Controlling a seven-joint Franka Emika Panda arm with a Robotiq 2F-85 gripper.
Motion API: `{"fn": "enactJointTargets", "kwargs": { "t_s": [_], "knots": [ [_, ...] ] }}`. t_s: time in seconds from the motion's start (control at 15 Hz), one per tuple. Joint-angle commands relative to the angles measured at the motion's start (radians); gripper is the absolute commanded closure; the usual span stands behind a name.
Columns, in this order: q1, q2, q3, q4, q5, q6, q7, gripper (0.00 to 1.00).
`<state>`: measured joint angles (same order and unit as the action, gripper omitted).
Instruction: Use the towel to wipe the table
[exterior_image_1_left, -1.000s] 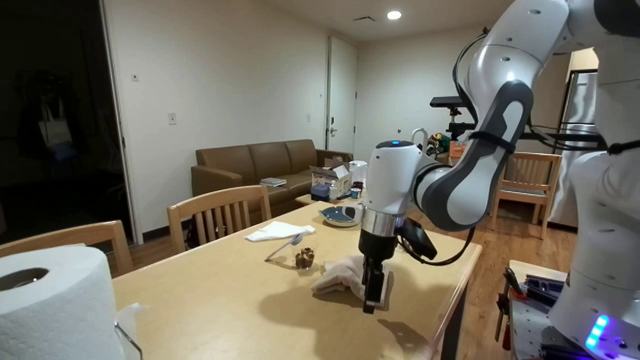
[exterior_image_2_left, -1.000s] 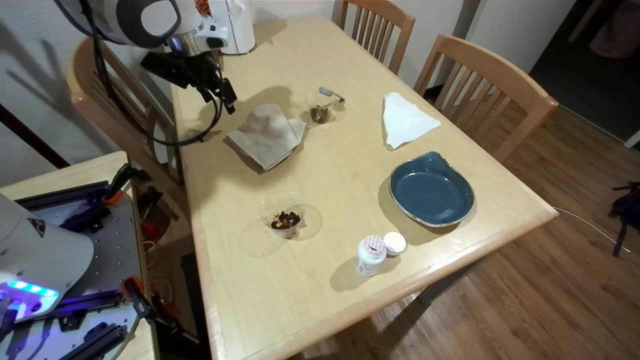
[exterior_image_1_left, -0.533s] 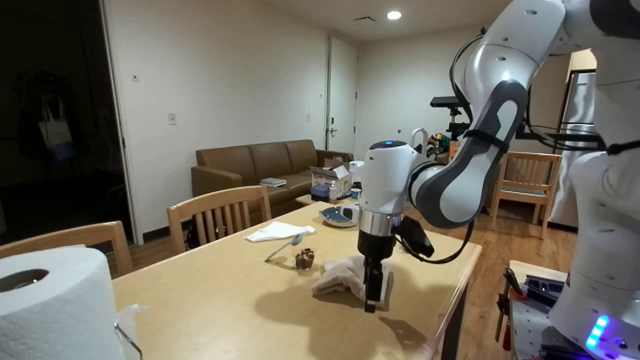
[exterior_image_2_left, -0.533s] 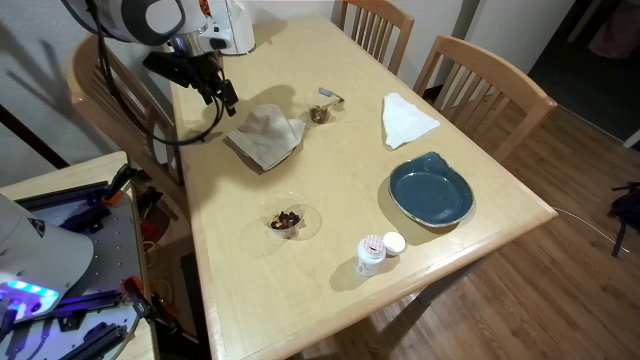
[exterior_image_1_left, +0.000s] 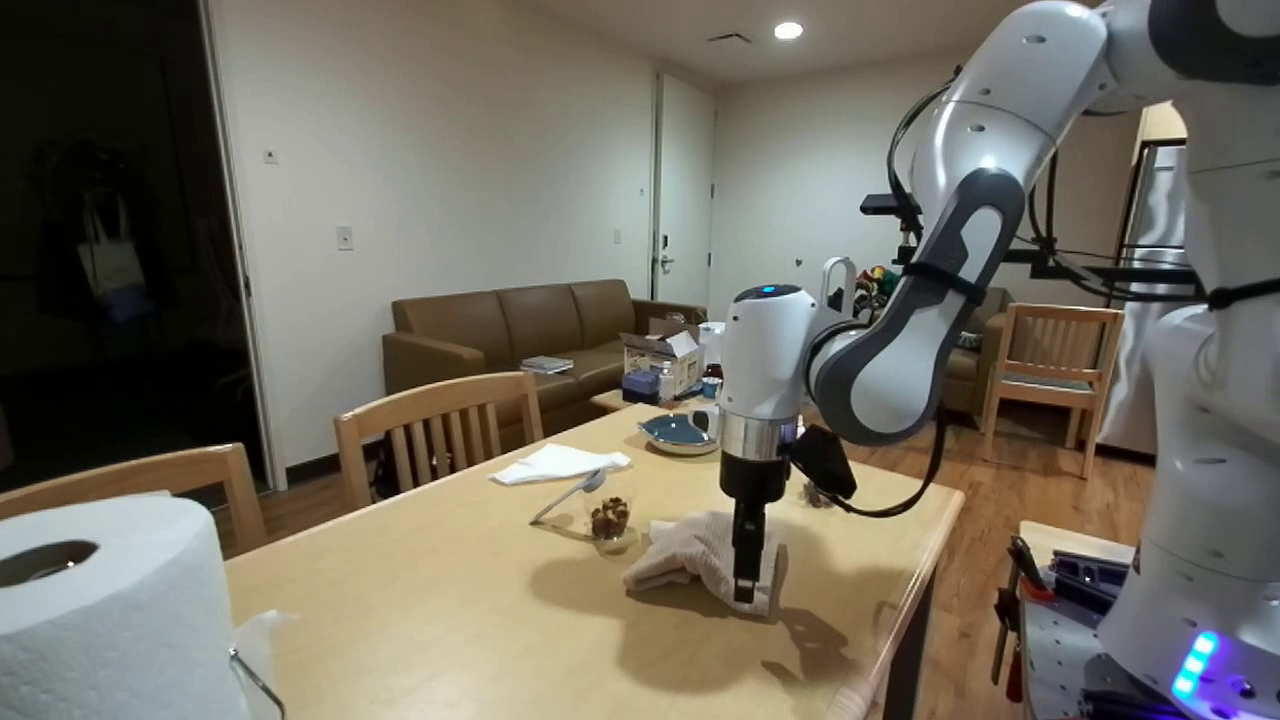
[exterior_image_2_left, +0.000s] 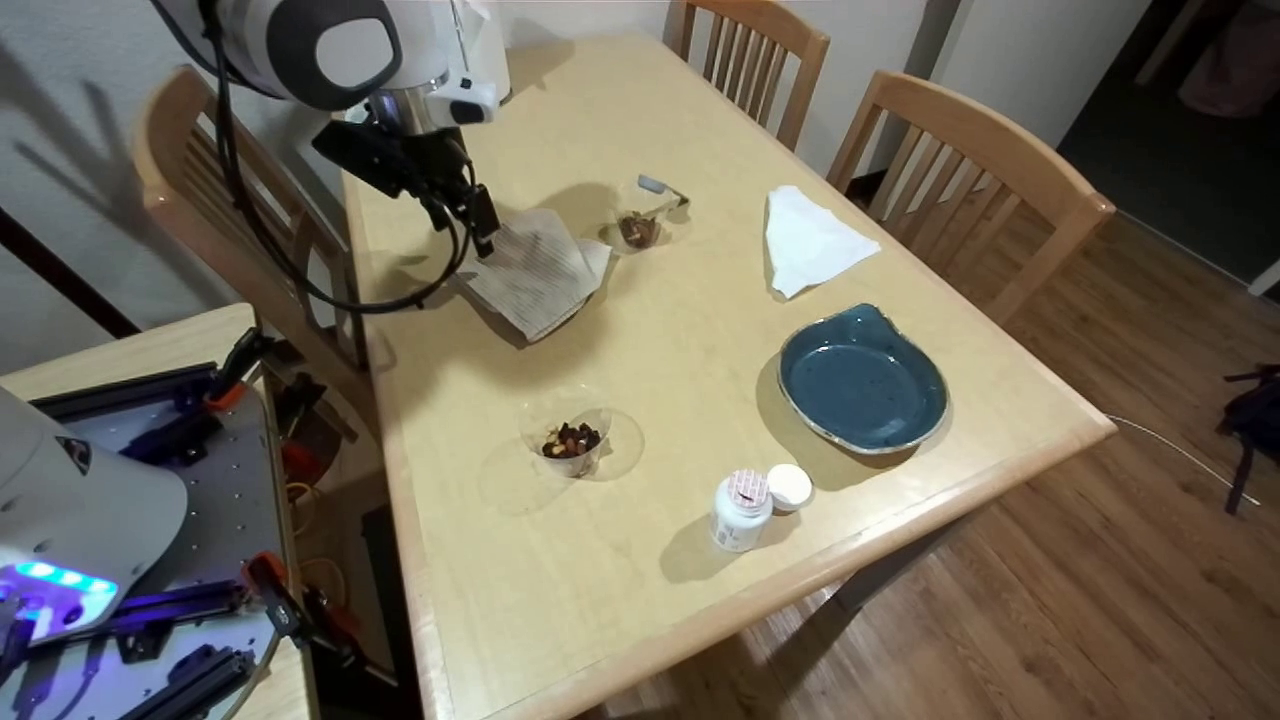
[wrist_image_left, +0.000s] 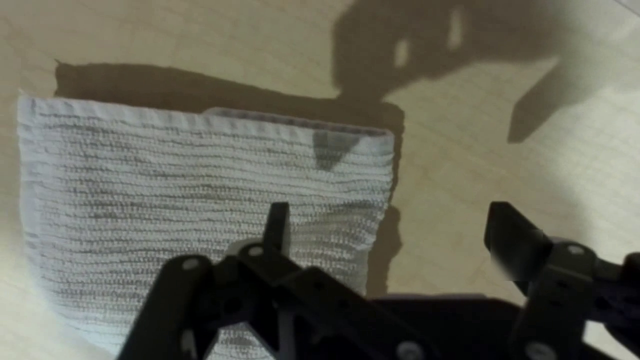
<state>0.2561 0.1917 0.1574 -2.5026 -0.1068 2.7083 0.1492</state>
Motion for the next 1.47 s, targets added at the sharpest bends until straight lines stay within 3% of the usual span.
{"fn": "enactJointTargets", "kwargs": {
  "t_s": [0.0, 0.4, 0.47, 0.53, 1.27, 1.4],
  "knots": [
    [-0.028, 0.054, 0.013, 0.021, 0.022, 0.002, -0.068, 0.0],
    [-0.031, 0.131, 0.013, 0.06, 0.012, 0.01, -0.111, 0.0],
    [-0.028, 0.135, 0.008, 0.063, 0.007, 0.012, -0.107, 0.25],
    [-0.032, 0.139, 0.011, 0.063, 0.015, 0.013, -0.113, 0.26],
    [-0.056, 0.07, 0.052, -0.021, 0.092, -0.027, -0.121, 0.97],
    [-0.053, 0.043, 0.067, -0.054, 0.128, -0.053, -0.115, 0.99]
  ]
}}
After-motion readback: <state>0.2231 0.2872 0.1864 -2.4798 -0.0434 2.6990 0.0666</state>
